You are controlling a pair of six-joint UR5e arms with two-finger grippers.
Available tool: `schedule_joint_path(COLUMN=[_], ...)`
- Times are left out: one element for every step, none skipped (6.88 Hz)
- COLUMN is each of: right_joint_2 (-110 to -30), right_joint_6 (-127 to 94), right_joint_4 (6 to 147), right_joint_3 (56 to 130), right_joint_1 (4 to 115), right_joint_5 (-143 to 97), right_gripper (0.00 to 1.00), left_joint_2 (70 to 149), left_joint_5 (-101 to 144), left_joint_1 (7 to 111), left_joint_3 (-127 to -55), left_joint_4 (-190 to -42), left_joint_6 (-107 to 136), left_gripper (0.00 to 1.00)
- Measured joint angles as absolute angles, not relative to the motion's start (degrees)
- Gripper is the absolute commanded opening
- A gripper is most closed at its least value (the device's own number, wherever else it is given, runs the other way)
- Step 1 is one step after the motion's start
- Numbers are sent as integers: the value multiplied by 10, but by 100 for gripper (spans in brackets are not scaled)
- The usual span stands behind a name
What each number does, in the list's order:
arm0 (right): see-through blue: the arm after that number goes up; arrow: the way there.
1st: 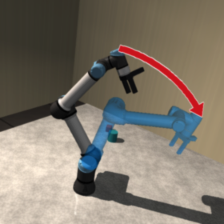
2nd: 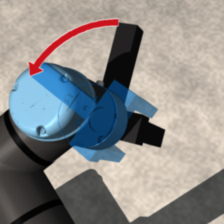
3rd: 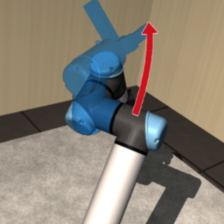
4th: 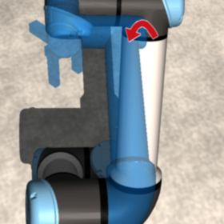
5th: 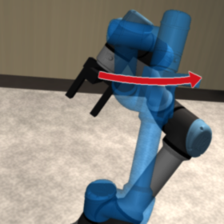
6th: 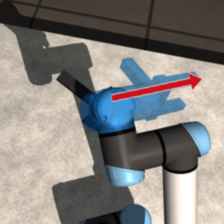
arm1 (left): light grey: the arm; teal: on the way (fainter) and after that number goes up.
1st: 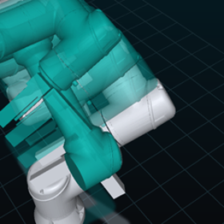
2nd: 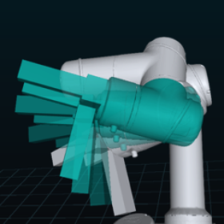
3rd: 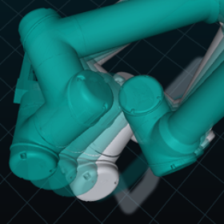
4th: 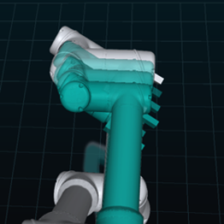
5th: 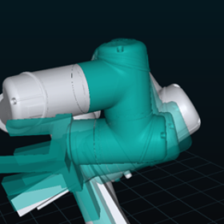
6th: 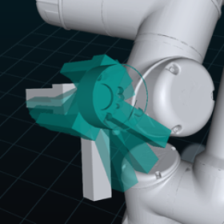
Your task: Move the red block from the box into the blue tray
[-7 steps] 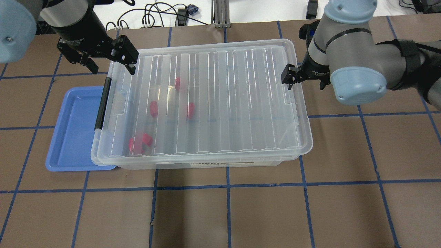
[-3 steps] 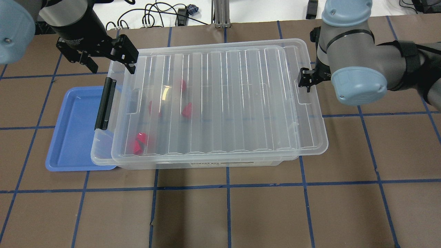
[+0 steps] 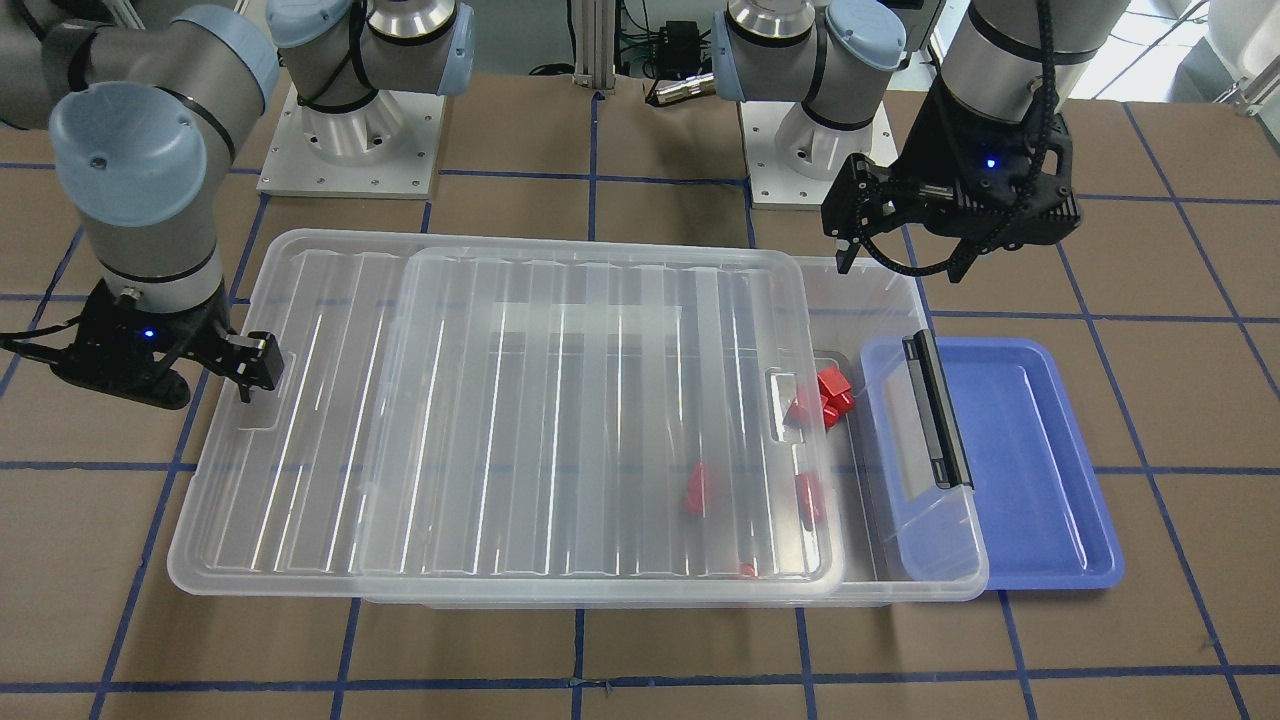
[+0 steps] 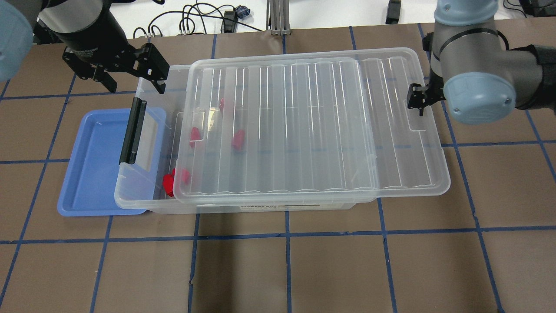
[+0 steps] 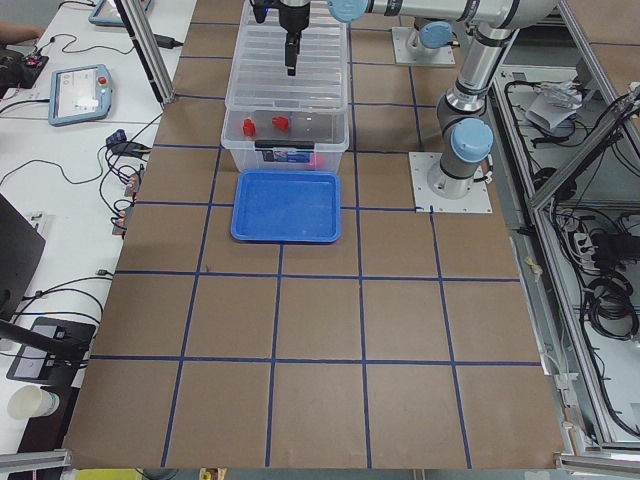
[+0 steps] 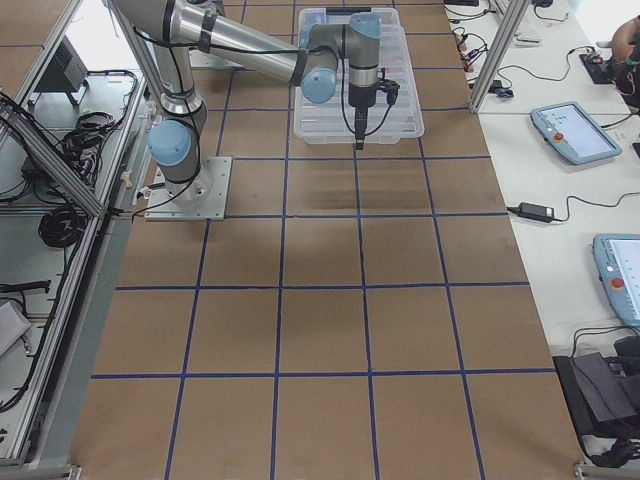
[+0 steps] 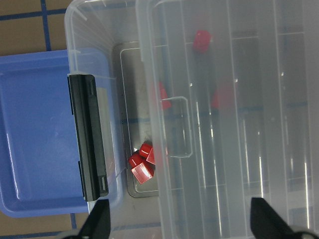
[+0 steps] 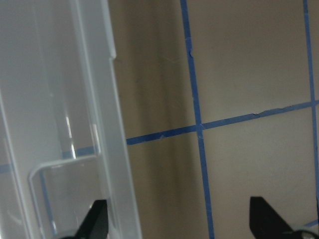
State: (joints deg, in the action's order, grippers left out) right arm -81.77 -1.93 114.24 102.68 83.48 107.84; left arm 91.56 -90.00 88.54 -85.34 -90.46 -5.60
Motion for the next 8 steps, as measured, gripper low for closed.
schedule_joint_path(right_joint_2=[-820,-822,-824,-825,-826,-826,-827,-828], right_joint_6=[-16,-15,-14,-14,-14,-15,-15,-16], right_joint_4=[1135,1128,1125,1121,1117,1112,1105,1100], right_joint_3=[1027,1026,1026,1026,1026,1026,1026,1025], right_joint_1=[811,793,782,774,768,761,755,753], right_joint_5=[1080,1080,1080,1080,1080,1081,1081,1080], right_gripper=[100,100,100,100,100,100,100,100], left_joint_2=[916,917,921,927,934,945,961,984], left_joint_5=[-901,-901,-900,-899,-899,-896,-891,-888], left_joint_1=[885,886,886,887,887,887,886,885], left_joint_3=[-853,-853,-854,-853,-853,-852,-853,-859], left_joint_4=[-905,-905,-904,-902,-899,-898,-891,-874], left_joint_6=[-55,-54,-53,-52,-50,-48,-43,-30], left_gripper=[100,100,100,100,100,100,100,100])
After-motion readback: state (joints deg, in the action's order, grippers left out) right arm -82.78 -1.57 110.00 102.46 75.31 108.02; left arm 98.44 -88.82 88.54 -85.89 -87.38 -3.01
